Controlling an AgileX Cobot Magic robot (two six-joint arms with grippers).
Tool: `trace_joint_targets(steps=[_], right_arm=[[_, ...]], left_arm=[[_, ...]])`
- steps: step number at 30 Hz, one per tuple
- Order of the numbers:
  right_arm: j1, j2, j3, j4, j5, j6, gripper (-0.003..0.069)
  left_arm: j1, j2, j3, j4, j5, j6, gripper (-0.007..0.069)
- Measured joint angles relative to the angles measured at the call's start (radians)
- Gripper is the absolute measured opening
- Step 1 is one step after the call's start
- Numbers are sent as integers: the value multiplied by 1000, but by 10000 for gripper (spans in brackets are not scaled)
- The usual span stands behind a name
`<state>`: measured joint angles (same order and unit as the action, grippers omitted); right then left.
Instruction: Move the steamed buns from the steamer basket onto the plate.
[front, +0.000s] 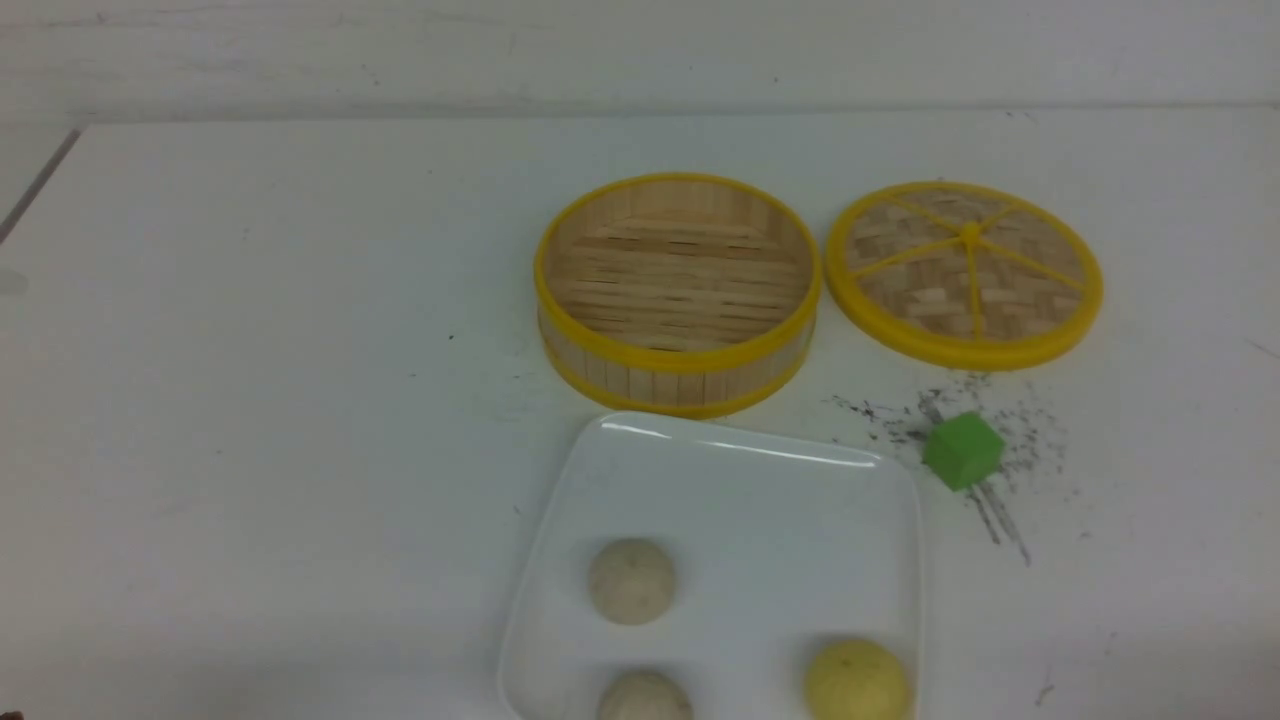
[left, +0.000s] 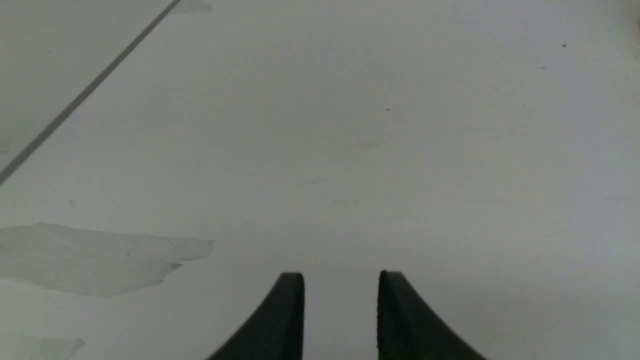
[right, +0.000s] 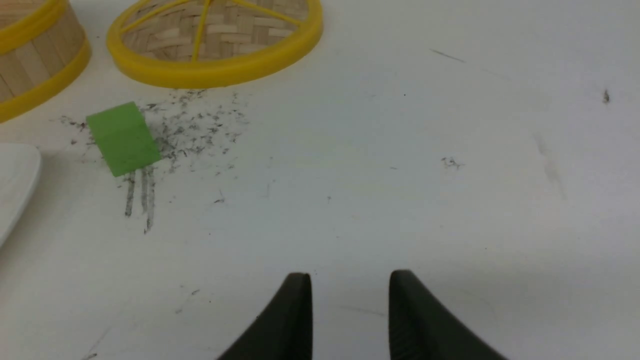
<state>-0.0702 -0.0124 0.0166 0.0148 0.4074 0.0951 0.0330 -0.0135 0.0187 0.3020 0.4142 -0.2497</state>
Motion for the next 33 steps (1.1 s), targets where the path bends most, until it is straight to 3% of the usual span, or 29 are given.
trace_joint_targets(steps=[8,33], right_arm=[[0,0,0,1,0,0,239],[0,0,0,2,0,-1,239]], left_arm=[[0,0,0,62,5,-76,241],[0,0,0,69,7,-82,241]])
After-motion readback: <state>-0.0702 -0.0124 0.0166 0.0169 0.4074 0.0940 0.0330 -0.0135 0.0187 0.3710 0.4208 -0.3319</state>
